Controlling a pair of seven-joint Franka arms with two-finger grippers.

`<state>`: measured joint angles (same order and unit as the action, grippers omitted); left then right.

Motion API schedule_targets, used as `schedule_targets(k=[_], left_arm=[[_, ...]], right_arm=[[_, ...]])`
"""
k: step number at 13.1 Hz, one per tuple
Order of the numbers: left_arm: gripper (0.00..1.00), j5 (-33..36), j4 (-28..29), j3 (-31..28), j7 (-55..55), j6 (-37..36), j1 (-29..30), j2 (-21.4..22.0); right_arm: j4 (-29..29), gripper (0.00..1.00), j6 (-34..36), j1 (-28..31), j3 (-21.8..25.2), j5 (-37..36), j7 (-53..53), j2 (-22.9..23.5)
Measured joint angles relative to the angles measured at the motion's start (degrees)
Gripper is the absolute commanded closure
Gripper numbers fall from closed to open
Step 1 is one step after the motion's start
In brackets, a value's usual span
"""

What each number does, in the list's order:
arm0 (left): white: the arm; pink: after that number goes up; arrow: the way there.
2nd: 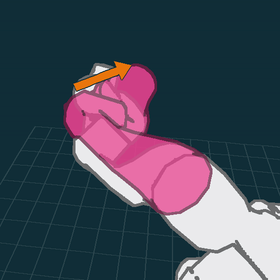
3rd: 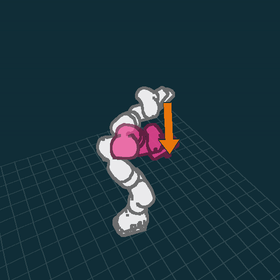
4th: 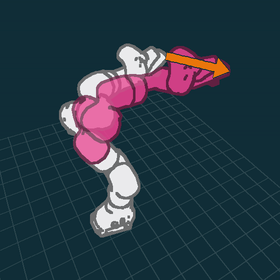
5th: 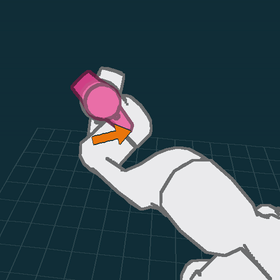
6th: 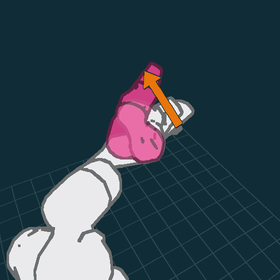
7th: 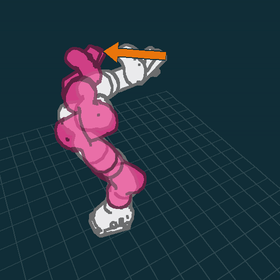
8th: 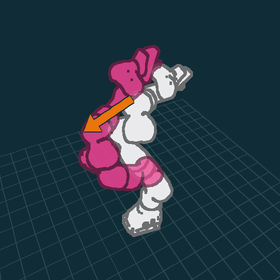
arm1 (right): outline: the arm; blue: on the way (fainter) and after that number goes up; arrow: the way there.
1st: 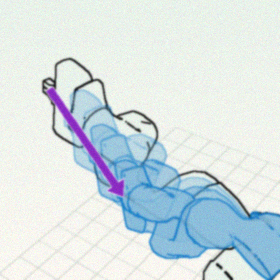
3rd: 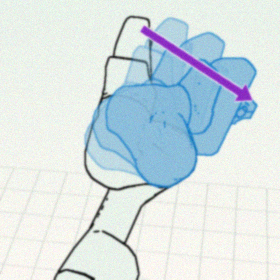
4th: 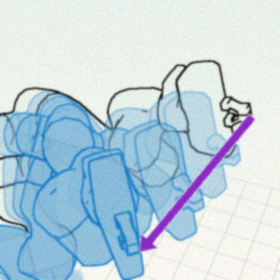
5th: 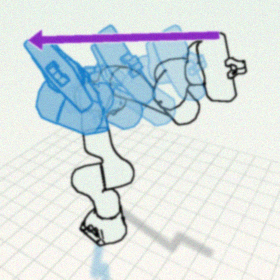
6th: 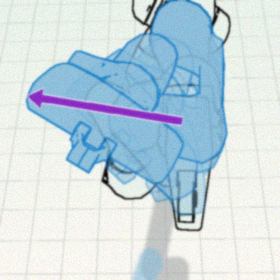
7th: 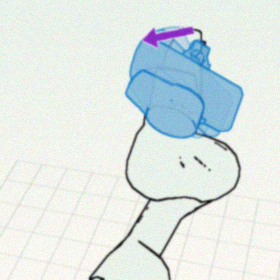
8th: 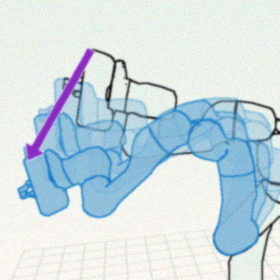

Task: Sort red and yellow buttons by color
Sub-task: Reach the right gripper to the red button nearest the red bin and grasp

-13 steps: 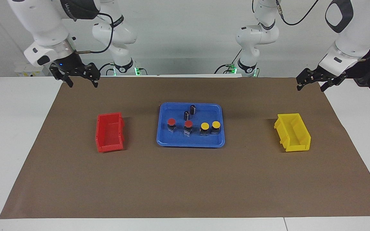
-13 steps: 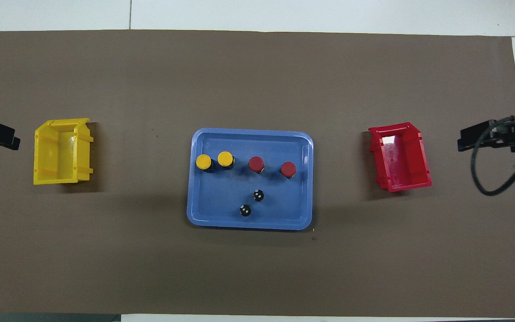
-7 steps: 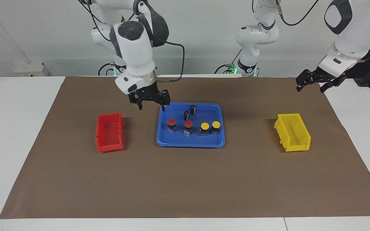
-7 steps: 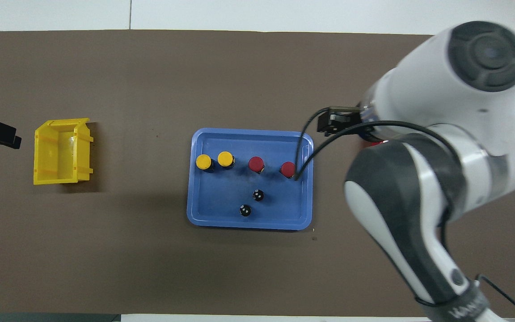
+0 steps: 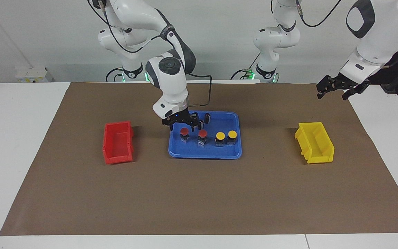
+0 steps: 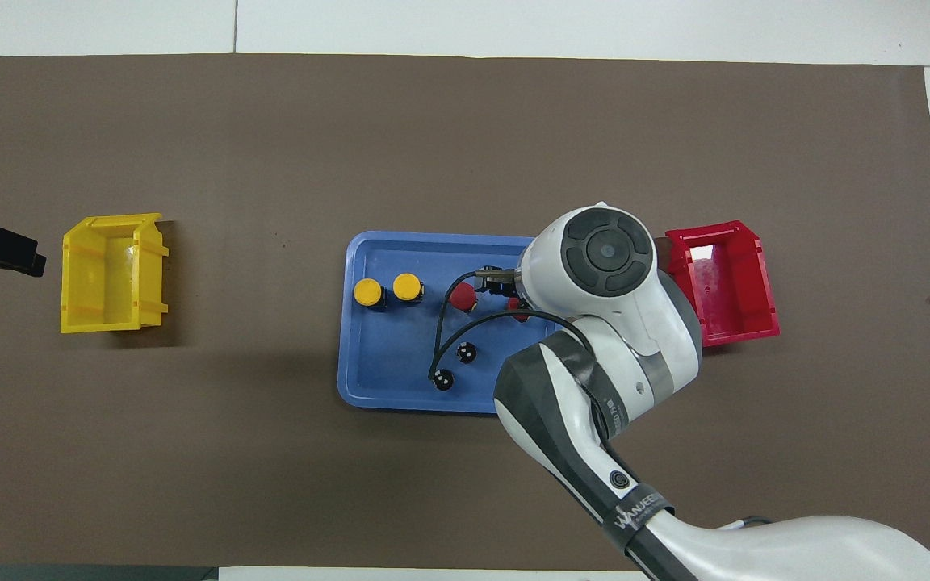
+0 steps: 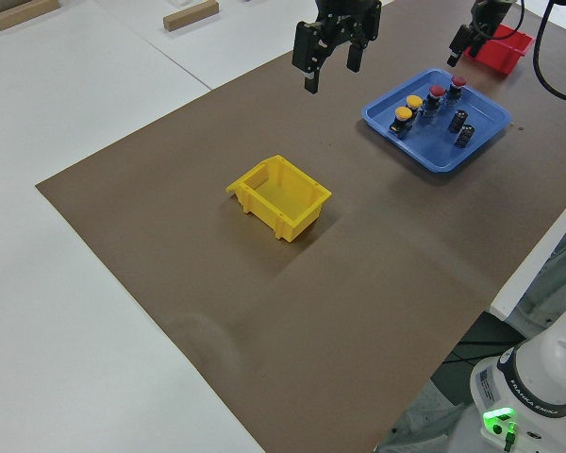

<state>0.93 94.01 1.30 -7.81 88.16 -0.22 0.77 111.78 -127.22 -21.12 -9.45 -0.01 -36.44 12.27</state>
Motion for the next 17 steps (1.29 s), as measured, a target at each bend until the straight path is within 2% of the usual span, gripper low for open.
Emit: schedule_targets(k=[5,10,12,14,15,17], left_arm=[[0.0,0.0,2.73,0.0,0.09,2.13,0.0,1.09],[0.0,0.0,5.56,0.0,0.13,4.41,0.0,2.47],[0.0,0.0,5.93,0.0,0.19,4.73,0.0,2.68],[0.0,0.0,6.65,0.02,0.22,6.1,-0.01,2.94],[0.0,0.0,6.95,0.08,0.22,6.72,-0.04,3.02],[0.0,0.0,7.07,0.23,0.26,7.23,-0.1,3.04]], right_arm=[[1.47,0.27,-1.63,-0.56,0.04,-0.33,0.01,0.6],[1.63,0.34,-2.84,-0.56,0.04,-0.77,0.04,1.87],[1.66,0.56,-3.69,-0.56,0.05,-0.97,0.04,2.36],[1.61,0.73,-3.72,-0.54,0.12,-1.08,0.04,2.64],[1.35,0.76,-3.72,-0.46,0.21,-1.09,0.04,2.64],[-0.78,0.76,-2.05,-0.13,0.44,-1.11,0.04,2.62]])
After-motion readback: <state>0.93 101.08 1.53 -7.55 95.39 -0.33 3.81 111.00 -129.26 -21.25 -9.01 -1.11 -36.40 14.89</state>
